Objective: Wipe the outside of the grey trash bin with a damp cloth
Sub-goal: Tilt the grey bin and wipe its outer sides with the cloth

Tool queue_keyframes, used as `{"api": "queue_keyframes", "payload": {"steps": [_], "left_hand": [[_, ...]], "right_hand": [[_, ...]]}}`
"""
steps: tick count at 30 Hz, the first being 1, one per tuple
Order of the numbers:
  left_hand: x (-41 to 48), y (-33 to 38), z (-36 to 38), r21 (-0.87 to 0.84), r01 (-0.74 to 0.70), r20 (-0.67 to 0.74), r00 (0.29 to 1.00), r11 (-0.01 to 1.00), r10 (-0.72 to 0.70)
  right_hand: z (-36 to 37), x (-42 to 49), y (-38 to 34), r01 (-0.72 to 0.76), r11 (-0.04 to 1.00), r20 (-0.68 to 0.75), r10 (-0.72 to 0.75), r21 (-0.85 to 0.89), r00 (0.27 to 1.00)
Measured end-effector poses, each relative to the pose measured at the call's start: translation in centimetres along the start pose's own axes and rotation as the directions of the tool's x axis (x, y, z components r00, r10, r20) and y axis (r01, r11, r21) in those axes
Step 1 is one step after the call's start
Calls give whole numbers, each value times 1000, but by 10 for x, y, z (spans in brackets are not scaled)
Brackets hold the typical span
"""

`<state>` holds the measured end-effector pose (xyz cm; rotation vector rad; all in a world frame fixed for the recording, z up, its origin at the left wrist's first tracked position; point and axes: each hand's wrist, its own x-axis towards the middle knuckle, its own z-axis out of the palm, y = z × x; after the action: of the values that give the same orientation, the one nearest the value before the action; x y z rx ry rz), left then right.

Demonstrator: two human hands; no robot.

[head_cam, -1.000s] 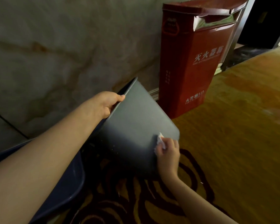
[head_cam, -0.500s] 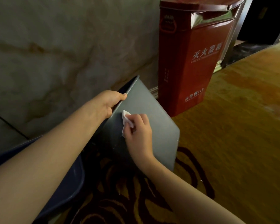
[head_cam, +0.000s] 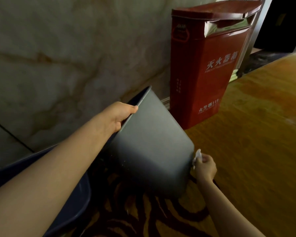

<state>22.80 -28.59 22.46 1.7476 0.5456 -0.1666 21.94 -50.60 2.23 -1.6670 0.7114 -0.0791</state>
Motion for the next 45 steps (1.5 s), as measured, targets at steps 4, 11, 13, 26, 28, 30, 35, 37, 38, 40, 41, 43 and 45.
{"api": "queue_keyframes", "payload": {"steps": [4,11,13,26,28,30,35,37,38,40,41,43,45], "left_hand": [[1,-4,-7,-8,-1,16,1000,1000,2],[-2,-11,-9,26,-67,18,998,997,67],[-3,-11,-12,3,-32,55,998,999,32],[-1,1,-11,-14,146,75,987,989,-145],[-1,3,-8,-1,142,65,988,990,-142],[-1,4,-6,-2,124,53,991,992,-124],[0,5,-3,71,56,47,997,996,-59],[2,6,-5,107,13,57,998,994,-19],[3,7,-5,129,-8,72,997,992,-1],[3,11,-7,175,-31,147,989,984,6],[2,14,-7,195,-28,193,981,980,-10],[-1,20,-10,233,-12,269,962,972,-53],[-1,25,-13,286,2,331,938,958,-100]], "right_hand": [[13,-24,-69,447,894,-35,-447,8,894],[75,-95,-142,776,625,194,-774,86,602],[75,-109,-136,742,656,205,-751,137,627],[52,-173,-74,915,371,324,-895,158,307],[48,-170,-63,953,282,341,-912,114,229],[43,-162,-47,952,297,352,-901,73,254],[21,-121,-3,750,660,261,-718,-38,646],[11,-98,5,558,828,201,-538,-59,819],[7,-87,8,480,875,191,-462,-61,866],[2,-76,12,429,900,178,-411,-79,894],[1,-74,14,429,898,170,-410,-92,896],[-1,-75,18,434,894,153,-416,-112,896],[-3,-77,23,444,888,145,-426,-123,893]]}}
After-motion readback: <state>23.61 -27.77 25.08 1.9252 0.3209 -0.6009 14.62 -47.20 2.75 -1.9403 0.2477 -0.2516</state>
